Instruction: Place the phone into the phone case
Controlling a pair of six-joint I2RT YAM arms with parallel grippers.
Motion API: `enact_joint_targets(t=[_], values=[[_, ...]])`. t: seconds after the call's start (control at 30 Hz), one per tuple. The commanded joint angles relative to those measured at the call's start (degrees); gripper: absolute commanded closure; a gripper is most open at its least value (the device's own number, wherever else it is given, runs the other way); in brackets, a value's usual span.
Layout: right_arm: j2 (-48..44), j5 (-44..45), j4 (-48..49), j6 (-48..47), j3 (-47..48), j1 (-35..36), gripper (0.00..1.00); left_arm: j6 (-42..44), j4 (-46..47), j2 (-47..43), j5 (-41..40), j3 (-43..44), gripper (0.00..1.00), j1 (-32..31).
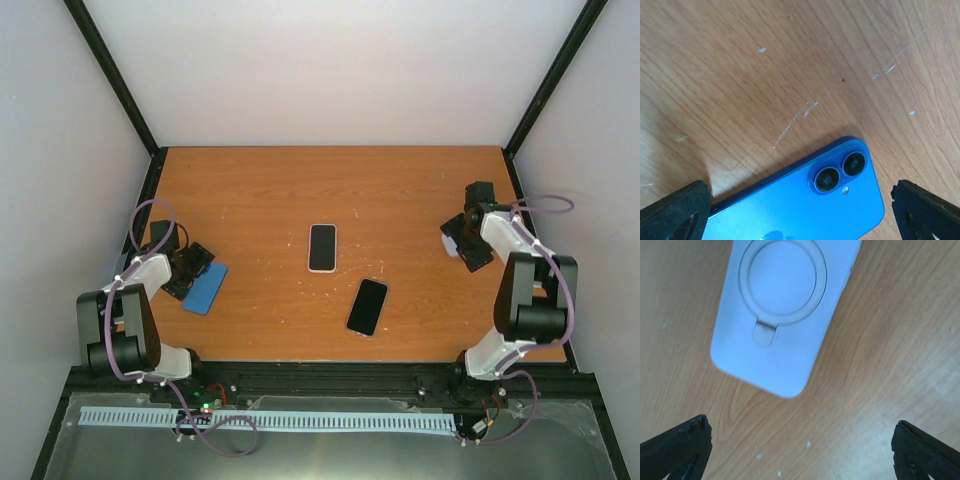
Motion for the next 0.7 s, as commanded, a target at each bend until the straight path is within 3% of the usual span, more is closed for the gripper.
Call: enact_joint_targets(t=[0.0,0.33,0.67], values=[[6.64,-0.42,-1.53,0.67,5.3,-2.28,0.04,-3.21,-1.96,-0.36,-0.23,-0.49,0.0,0.43],[18.47,-1.13,-3.78,3.32,15.9,-2.87,0.04,-4.68,1.2,-2.16,11.67,-4.56,0.01,0.44],[26.13,1.08,-12.77,8.11,24.36,-3.77,0.03,-10.65,3.19,-8.87,20.41,-11.96,0.01,-0.28]])
